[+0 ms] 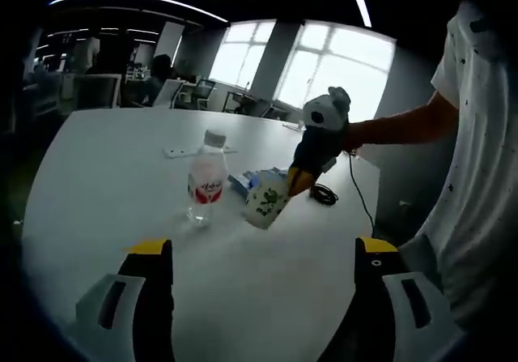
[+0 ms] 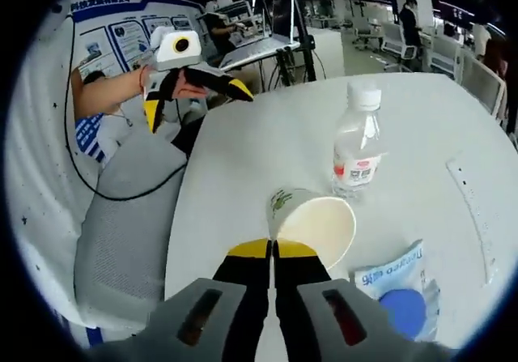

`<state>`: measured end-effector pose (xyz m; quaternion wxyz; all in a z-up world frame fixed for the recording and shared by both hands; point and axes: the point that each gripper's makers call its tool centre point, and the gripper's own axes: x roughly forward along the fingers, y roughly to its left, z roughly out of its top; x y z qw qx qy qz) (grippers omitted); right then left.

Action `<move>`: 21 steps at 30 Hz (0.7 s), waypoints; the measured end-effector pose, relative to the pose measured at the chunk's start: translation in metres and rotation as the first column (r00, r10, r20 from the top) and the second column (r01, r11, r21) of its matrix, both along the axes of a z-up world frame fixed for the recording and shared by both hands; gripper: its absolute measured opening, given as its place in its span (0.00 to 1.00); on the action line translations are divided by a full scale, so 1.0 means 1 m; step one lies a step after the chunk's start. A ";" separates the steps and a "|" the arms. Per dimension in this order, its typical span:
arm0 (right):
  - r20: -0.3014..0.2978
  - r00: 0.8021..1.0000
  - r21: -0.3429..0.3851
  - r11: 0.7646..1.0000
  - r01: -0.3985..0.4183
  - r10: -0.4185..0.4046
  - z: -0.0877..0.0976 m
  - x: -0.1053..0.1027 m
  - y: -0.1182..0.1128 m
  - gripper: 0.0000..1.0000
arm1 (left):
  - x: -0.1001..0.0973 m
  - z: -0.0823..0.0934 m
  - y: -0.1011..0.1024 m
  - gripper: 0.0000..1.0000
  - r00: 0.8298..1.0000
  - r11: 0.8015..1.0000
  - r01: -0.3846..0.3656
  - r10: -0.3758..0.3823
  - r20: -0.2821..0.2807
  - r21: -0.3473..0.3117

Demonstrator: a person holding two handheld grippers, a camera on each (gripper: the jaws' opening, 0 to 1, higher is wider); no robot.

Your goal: Arrange the tabletop items into an orderly group along one side of the table until the central work area is clear of visible clutter.

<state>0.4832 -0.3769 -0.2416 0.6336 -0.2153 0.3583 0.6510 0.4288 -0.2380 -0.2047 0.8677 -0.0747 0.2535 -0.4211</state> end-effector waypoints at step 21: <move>0.328 0.805 -0.461 0.828 -0.321 0.495 -0.017 0.067 -0.013 0.00 | 0.001 -0.003 0.005 0.95 1.000 1.000 -0.024 0.024 0.002 -0.015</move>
